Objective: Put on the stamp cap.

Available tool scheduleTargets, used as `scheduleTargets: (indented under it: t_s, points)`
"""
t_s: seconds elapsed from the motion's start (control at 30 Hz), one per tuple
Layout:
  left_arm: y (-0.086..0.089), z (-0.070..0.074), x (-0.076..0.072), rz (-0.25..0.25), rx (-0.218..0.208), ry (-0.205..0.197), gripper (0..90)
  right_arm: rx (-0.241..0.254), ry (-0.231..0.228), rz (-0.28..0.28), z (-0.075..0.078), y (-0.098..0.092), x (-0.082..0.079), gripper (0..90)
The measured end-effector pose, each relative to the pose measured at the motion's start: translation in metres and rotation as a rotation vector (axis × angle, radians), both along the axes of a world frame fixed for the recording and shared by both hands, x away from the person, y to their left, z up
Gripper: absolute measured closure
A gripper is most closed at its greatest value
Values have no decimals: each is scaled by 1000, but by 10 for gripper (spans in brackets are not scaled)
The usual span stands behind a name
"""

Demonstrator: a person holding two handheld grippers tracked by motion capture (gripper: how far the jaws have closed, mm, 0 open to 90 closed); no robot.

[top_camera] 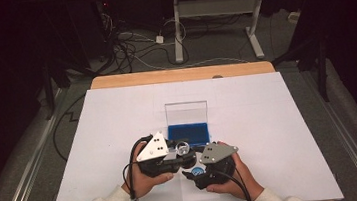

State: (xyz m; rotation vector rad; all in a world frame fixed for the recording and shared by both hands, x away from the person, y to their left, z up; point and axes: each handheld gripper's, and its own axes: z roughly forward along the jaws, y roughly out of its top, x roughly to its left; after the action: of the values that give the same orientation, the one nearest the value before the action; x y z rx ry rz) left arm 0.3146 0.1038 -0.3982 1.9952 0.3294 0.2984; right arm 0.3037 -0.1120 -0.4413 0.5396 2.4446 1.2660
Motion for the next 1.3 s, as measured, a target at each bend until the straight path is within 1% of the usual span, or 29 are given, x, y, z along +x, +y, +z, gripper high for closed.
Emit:
scheduleTargets:
  t_s: [0.03,0.13,0.17,0.2,0.27,0.33,0.47,0.53,0.6,0.7,0.8,0.9,1.0,1.1,1.17,1.2,1.3]
  points:
    - [1,0,0,0,0,0,546,-2,-4,-4,0,0,0,206]
    - [2,2,0,3,16,-11,547,1,-9,-16,0,-2,0,205]
    - [3,2,1,6,18,-12,546,-2,-13,-14,0,-2,0,205]
    - [4,2,1,8,18,-12,547,-16,-26,-18,1,-2,0,204]
    - [7,3,1,17,23,-14,547,-19,-36,-22,1,-4,-1,207]
    - [10,5,1,24,25,-19,547,-23,-46,-30,2,-7,-2,211]
    - [18,8,2,42,28,-25,546,-8,-57,-51,6,-15,0,215]
    - [21,9,2,51,37,-31,546,-13,-76,-60,8,-19,0,216]
    - [23,9,3,54,36,-25,546,-18,-90,-67,10,-24,-1,219]
    - [26,9,5,60,43,-29,547,-6,-98,-90,13,-34,0,222]
    - [28,9,6,66,51,-34,546,7,-113,-124,18,-46,0,224]
    - [31,10,9,75,60,-38,546,0,-137,-157,21,-60,-1,226]
    - [35,11,11,84,59,-37,546,7,-148,-192,24,-74,-3,228]
    - [40,13,12,96,56,-38,546,15,-154,-234,24,-88,-5,229]
    - [42,15,12,111,66,-47,546,11,-157,-255,24,-96,-6,229]
    - [44,15,13,115,65,-45,546,6,-158,-261,23,-100,-7,229]
    - [47,16,14,128,72,-44,546,13,-170,-282,22,-108,-11,235]
